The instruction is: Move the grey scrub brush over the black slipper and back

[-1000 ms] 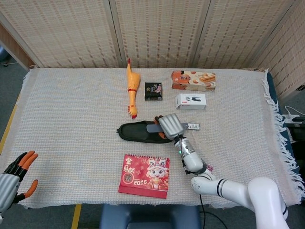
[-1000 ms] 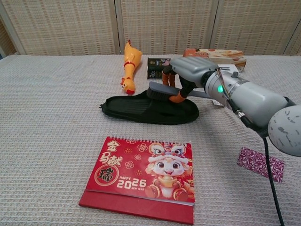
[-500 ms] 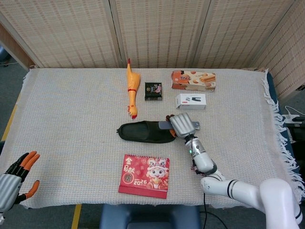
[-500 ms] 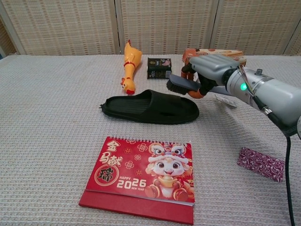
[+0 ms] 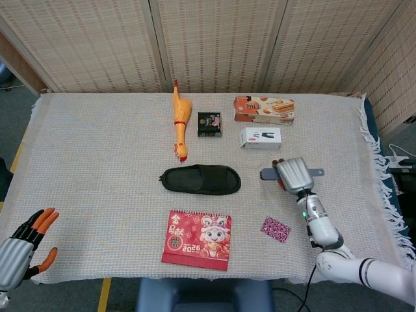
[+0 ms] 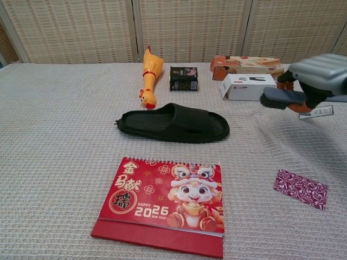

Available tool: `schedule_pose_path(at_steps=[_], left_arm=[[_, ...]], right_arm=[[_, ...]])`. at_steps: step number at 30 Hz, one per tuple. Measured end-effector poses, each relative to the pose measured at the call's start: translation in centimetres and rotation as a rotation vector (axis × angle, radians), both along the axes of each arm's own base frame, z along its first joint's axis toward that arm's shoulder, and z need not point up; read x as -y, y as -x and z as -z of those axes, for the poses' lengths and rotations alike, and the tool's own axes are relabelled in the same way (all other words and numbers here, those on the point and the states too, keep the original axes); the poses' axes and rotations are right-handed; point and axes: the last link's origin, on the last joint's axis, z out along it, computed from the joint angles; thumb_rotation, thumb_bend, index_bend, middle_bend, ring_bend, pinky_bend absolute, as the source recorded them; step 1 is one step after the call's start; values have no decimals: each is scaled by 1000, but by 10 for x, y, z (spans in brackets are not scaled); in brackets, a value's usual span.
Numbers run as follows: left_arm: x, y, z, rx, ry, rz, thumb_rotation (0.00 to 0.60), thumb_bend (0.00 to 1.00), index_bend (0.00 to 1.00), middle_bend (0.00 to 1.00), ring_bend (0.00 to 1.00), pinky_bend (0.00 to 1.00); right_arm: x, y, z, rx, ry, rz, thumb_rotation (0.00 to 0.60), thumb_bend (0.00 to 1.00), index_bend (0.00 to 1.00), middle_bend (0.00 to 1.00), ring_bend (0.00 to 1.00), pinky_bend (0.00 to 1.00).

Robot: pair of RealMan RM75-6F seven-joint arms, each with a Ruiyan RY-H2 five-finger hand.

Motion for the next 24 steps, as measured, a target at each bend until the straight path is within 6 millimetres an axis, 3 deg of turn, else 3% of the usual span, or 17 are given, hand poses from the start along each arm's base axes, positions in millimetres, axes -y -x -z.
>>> schedule_pose_path(at_steps=[9, 16, 19, 22, 23, 24], left_arm=[[-1, -2, 5, -7, 18, 5, 588, 462, 0, 0, 0, 197], [-2, -2, 8, -14, 30, 2, 593, 462, 0, 0, 0, 197], [-3, -1, 8, -16, 33, 0, 594, 463, 0, 0, 0, 197], [-3, -1, 9, -18, 38, -3, 593, 464, 0, 0, 0, 197], [-3, -1, 10, -20, 40, -3, 595, 464, 0, 0, 0, 198], [-3, -1, 10, -21, 43, -4, 596, 464, 0, 0, 0, 198]], right_arm=[[-17, 66, 3, -54, 4, 113, 600, 506, 836, 535, 607, 803], [-24, 85, 23, -40, -22, 134, 600, 506, 805, 535, 598, 797], [-26, 88, 30, -36, -43, 138, 600, 506, 610, 485, 515, 718], [-27, 90, 30, -41, -67, 148, 600, 505, 146, 238, 306, 495], [-28, 91, 29, -41, -75, 151, 600, 502, 42, 161, 231, 413], [-28, 90, 27, -41, -83, 155, 600, 495, 2, 107, 173, 351]])
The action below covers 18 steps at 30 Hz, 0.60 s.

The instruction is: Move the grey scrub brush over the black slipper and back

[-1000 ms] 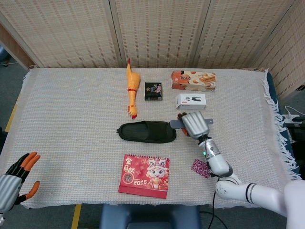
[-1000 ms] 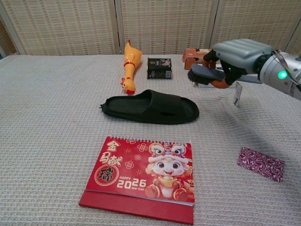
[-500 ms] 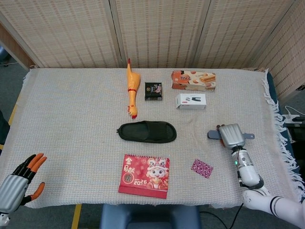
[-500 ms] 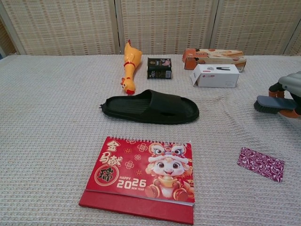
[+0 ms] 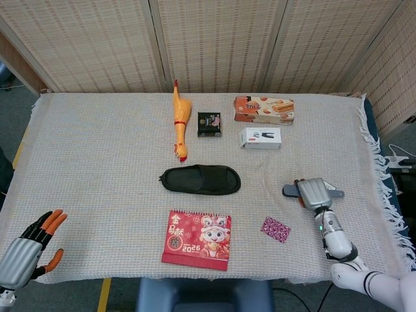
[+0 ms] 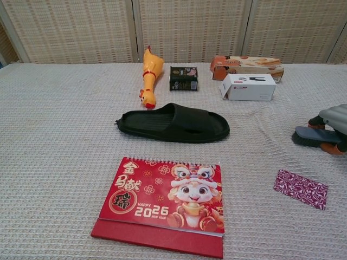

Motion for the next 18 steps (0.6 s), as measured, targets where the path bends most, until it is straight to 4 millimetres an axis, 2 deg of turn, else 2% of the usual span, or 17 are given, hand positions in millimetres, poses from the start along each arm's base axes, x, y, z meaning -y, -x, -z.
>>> schedule_pose_path(at_steps=[2, 4, 6, 8, 18], left_arm=[[0, 0, 1, -2, 4, 0, 600, 465, 0, 0, 0, 198], [1, 0, 0, -1, 2, 2, 599, 465, 0, 0, 0, 198], [2, 0, -1, -1, -1, 1, 599, 463, 0, 0, 0, 198], [2, 0, 0, -1, -2, 0, 600, 458, 0, 0, 0, 198], [3, -2, -1, -3, -10, 3, 600, 457, 0, 0, 0, 200]], right_arm=[[-2, -2, -4, 7, -8, 2, 600, 442, 0, 51, 112, 283], [-4, -4, -11, 17, -11, -3, 600, 347, 0, 17, 72, 238], [-8, -6, -18, 24, -11, -9, 600, 266, 0, 0, 41, 204], [-13, -8, -26, 31, -10, -13, 600, 229, 0, 0, 23, 184], [-47, -26, -86, 103, 118, -67, 600, 181, 0, 0, 0, 53]])
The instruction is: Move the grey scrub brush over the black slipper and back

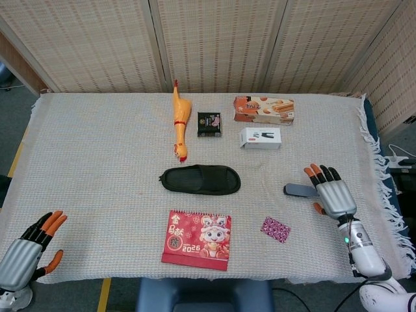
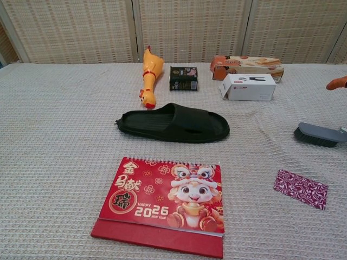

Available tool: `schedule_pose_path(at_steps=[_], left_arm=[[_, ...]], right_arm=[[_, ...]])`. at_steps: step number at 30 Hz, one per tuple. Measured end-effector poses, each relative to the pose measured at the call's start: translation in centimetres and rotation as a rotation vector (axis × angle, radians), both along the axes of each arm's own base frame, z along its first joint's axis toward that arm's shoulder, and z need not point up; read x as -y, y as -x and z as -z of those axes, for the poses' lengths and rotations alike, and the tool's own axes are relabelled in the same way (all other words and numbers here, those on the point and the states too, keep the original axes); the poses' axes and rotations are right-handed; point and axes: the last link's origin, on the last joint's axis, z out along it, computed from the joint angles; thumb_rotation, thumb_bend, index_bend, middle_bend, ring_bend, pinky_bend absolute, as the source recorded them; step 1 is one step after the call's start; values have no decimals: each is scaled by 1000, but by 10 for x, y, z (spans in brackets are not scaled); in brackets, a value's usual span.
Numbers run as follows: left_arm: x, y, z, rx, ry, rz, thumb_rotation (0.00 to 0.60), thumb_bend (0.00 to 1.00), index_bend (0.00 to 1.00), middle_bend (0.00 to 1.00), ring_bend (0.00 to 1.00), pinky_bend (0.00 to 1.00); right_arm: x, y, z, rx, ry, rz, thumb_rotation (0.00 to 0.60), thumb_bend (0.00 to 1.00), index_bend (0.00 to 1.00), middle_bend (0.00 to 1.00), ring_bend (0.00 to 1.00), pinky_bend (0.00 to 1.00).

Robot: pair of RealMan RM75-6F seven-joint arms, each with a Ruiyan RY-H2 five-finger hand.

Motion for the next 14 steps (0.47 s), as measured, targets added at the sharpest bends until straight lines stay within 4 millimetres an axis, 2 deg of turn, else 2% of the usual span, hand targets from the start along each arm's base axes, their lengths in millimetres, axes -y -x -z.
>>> schedule_pose_path(at_steps=[5, 9, 14], left_arm=[[0, 0, -4, 5, -26, 6, 599, 455, 0, 0, 0, 200], [-2, 3, -4, 4, -34, -11, 600, 461, 0, 0, 0, 200], [-3, 1, -3, 1, -40, -6, 600, 461, 0, 0, 0, 201]], right_arm=[[-30, -5, -22, 59, 114, -76, 600, 181, 0, 0, 0, 0], [-72, -2, -35, 85, 250, -157, 600, 181, 0, 0, 0, 0], [-121, 0, -36, 112, 317, -235, 600, 181, 0, 0, 0, 0]])
